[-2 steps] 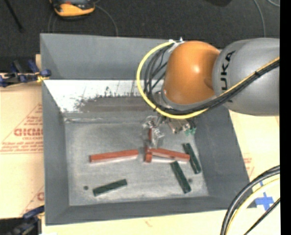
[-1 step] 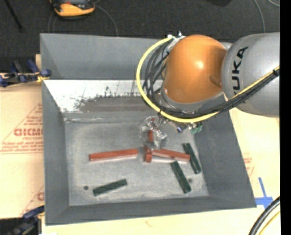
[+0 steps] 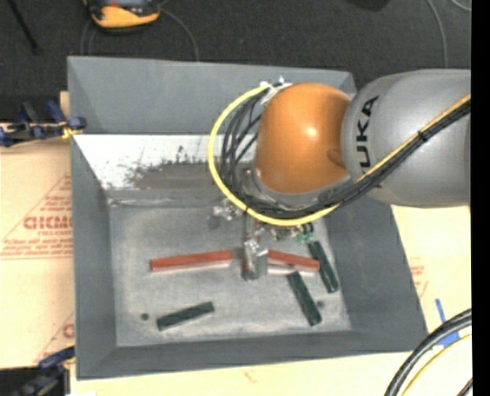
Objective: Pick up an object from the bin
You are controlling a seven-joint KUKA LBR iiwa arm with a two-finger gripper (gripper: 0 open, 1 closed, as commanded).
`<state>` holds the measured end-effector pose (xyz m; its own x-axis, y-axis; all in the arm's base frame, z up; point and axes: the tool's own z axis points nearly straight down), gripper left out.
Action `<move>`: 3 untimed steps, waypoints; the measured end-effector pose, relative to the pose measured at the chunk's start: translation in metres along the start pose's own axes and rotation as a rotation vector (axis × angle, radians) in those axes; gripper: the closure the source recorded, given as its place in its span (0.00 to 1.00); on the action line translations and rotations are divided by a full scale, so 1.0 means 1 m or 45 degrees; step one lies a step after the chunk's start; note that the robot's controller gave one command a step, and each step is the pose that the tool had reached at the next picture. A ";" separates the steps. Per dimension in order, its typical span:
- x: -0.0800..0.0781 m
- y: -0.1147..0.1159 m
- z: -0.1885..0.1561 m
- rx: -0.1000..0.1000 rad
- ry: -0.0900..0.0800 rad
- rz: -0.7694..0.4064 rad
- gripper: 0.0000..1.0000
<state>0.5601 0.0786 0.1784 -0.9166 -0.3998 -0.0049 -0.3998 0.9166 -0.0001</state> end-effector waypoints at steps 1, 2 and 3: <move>0.000 0.001 0.003 -0.001 0.003 0.001 0.00; -0.020 -0.018 0.050 0.003 -0.010 -0.010 0.00; 0.011 -0.019 0.108 -0.001 0.001 0.144 1.00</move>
Offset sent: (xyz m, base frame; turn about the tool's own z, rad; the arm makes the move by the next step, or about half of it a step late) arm 0.0447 -0.0181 -0.1040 -0.0153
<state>0.5581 0.0565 0.0707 -0.9558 -0.2940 -0.0039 -0.2941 0.9558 0.0009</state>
